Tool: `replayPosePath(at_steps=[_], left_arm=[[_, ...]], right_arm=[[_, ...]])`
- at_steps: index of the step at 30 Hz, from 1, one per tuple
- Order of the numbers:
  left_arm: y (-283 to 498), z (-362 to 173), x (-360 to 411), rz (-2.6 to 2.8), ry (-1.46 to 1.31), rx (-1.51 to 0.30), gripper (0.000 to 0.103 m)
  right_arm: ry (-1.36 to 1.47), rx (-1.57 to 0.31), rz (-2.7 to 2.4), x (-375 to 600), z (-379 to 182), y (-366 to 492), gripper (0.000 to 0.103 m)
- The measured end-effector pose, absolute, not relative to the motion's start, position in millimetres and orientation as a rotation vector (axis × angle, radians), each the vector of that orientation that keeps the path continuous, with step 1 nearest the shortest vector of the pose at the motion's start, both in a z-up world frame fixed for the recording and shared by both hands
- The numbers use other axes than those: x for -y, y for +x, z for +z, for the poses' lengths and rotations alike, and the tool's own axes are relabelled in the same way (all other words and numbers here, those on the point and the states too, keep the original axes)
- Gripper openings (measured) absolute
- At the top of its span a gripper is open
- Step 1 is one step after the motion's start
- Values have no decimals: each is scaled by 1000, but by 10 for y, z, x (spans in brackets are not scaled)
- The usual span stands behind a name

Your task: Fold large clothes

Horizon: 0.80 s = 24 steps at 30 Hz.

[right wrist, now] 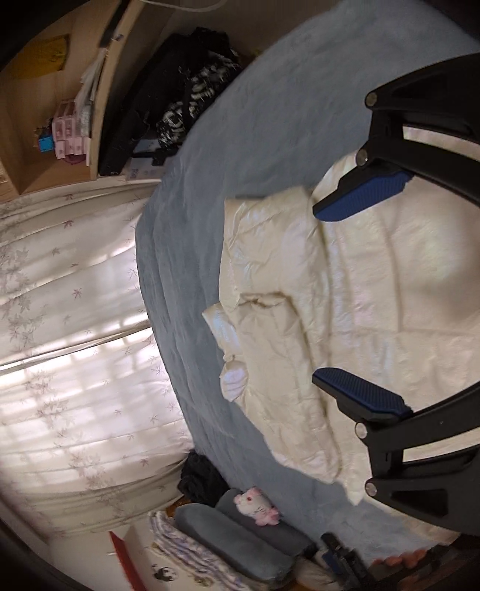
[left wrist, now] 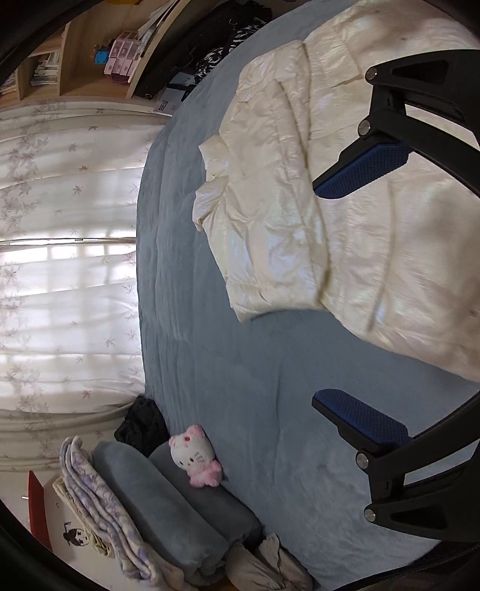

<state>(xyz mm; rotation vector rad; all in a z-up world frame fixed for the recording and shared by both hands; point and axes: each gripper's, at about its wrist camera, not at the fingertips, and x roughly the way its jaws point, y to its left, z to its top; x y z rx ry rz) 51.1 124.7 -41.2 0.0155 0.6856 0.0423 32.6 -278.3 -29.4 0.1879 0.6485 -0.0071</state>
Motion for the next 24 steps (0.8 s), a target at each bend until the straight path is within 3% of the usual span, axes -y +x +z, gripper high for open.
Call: replayPosePath(at_steps=[13,24], left_arm=[[-96,-542,-1596,83,-29,-748,102],[-370,-1350,-2188,-5,-178,-975,102]], right_arm=[[130,-689,-36,2997,-419,-371,82],[165,-860,-172,3619,-954,-733,82]])
